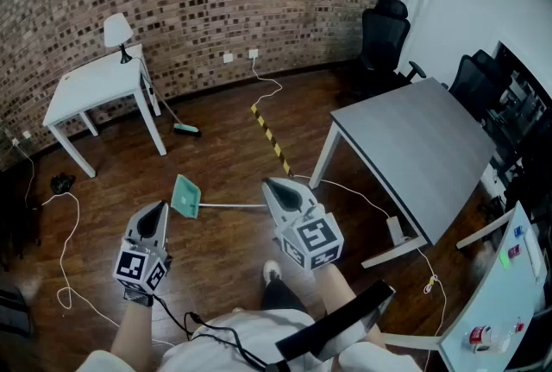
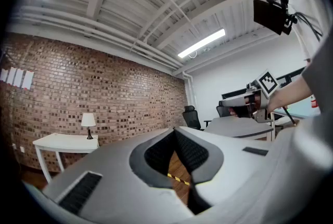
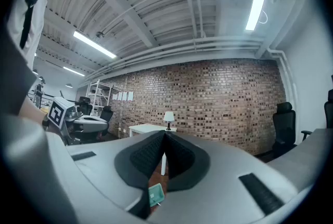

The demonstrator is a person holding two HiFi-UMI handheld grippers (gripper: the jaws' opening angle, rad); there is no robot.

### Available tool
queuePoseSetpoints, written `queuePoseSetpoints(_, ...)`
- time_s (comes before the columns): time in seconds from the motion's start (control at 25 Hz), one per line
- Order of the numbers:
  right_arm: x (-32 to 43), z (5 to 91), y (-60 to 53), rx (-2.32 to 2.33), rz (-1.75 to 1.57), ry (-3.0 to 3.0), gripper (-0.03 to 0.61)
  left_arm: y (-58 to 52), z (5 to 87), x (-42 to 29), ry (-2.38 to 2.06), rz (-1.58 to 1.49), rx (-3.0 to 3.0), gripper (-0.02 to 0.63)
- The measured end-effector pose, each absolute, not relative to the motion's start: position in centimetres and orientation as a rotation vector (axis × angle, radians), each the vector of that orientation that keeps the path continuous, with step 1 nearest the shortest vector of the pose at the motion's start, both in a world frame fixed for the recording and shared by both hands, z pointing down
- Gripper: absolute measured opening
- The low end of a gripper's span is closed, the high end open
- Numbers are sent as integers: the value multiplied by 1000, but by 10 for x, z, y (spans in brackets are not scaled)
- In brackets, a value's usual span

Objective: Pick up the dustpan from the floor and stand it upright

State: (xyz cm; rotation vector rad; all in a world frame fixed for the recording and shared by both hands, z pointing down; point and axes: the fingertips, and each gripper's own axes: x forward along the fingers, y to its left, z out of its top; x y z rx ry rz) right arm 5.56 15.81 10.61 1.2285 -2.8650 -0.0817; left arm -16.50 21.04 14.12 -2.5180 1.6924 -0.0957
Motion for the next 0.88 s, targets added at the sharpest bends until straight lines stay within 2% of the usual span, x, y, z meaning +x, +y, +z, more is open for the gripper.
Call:
queuePoseSetpoints(0.28,67,118,74,1354,-39,-2863,-3,132,156,-171,1698,-121,-2532,0)
queuePoseSetpoints(0.64,86,138,-94,1287,-29,-2869,-3,-42,157,-161,1828,-102,-2464,0)
queuePoseSetpoints(0.88,104,128,-170,1355,-40,-2855,-3,-120,147,-152,1857,-128,-2420,0)
